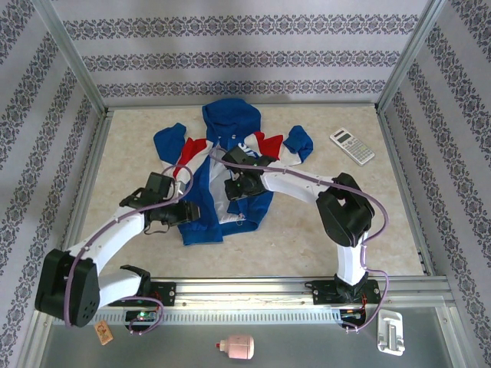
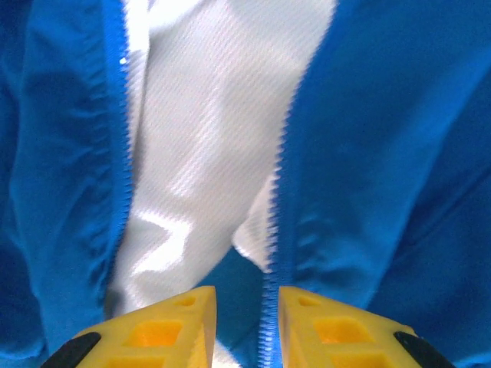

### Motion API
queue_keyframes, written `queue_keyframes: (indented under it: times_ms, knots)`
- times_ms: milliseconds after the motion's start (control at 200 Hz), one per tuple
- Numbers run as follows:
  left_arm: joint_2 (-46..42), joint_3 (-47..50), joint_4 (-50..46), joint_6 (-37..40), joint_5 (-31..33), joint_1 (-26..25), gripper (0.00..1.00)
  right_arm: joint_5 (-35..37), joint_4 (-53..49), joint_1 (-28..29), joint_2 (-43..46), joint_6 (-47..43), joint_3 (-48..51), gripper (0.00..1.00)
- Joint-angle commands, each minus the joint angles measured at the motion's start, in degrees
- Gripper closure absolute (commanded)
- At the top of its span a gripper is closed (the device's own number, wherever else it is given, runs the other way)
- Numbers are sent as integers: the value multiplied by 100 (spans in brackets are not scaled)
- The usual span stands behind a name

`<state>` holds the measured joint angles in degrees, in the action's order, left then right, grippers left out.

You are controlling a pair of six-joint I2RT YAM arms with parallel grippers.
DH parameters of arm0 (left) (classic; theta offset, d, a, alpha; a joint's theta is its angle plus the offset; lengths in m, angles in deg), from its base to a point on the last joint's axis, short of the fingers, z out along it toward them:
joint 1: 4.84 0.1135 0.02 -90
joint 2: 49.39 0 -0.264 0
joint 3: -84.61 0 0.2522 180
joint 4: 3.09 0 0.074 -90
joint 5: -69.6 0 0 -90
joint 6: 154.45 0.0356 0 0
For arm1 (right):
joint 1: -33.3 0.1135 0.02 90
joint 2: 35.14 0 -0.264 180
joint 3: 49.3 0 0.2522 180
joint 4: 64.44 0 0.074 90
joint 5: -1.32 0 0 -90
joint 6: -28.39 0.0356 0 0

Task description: Zip up the jacket

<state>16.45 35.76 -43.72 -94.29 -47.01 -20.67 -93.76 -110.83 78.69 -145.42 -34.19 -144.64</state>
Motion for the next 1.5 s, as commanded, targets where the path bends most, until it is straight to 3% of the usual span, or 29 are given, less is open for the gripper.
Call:
queue_keyframes:
  times_ms: [0,180,380,490,680,844,934,1164,1349,1494]
  knots:
    - [-280,366,257,-730,-204,-367,59,-461,442,181,156,445,213,72]
    - [-583,699,587,-1267,-33,-826,57,-900,1012,366,-36,874,413,71]
    - [-615,471,537,-1766,1048,-1741,47,-1015,1366,302,-32,1042,619,80]
    - [-260,371,761,-2039,1580,-2206,45,-1038,1403,120,80,987,762,83]
    - [729,46,1233,-2127,1905,-2671,38,-1253,1416,-226,23,933,924,84]
    - [1647,-498,832,-1946,2536,-2862,34,-1355,1388,-379,-180,789,941,85]
    - [1885,-638,722,-1906,2616,-2871,45,-1363,1523,-422,-187,782,1082,85]
    - [1148,-788,317,-1567,2634,-2856,100,-1346,1863,-629,-114,808,1659,85]
    - [692,-769,488,-1316,1584,-2617,100,-1355,2004,-793,-75,808,1981,86]
    - [315,-198,1561,-1602,415,-2281,100,-1425,2141,-845,-29,800,2052,86]
